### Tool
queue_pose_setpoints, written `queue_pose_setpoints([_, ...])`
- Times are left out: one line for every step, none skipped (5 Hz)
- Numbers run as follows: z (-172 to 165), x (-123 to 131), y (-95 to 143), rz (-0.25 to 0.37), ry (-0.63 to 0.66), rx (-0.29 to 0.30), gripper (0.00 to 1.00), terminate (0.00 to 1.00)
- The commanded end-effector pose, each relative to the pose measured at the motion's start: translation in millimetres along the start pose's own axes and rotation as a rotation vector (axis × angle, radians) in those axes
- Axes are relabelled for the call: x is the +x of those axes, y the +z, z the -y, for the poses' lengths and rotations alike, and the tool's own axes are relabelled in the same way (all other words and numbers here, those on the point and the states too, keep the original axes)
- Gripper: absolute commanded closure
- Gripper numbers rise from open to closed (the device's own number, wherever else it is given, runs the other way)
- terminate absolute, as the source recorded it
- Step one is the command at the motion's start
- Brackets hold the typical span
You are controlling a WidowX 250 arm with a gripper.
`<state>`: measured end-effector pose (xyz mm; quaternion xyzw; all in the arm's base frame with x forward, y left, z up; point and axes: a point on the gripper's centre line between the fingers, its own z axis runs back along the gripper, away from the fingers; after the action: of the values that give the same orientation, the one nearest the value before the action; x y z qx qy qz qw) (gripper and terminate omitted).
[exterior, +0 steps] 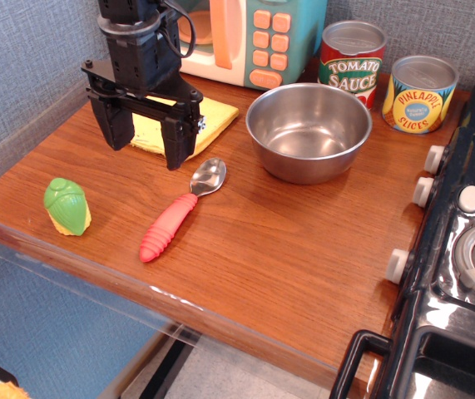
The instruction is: Move corn to right of spoon
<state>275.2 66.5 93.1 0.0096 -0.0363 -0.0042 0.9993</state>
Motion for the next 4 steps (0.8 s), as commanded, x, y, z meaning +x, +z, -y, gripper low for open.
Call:
queue_pose_setpoints([0,0,0,0.000,0.000,0.000,0.00,0.00])
queue_pose_setpoints([-23,-14,8,0.015,0.051,0.014,0.00,0.00])
queue_pose_setpoints([-44,-31,14,0.015,0.077,0.047,0.00,0.00])
queue_pose_setpoints([-65,-52,14,-0.004,0.115,0.098,0.00,0.00])
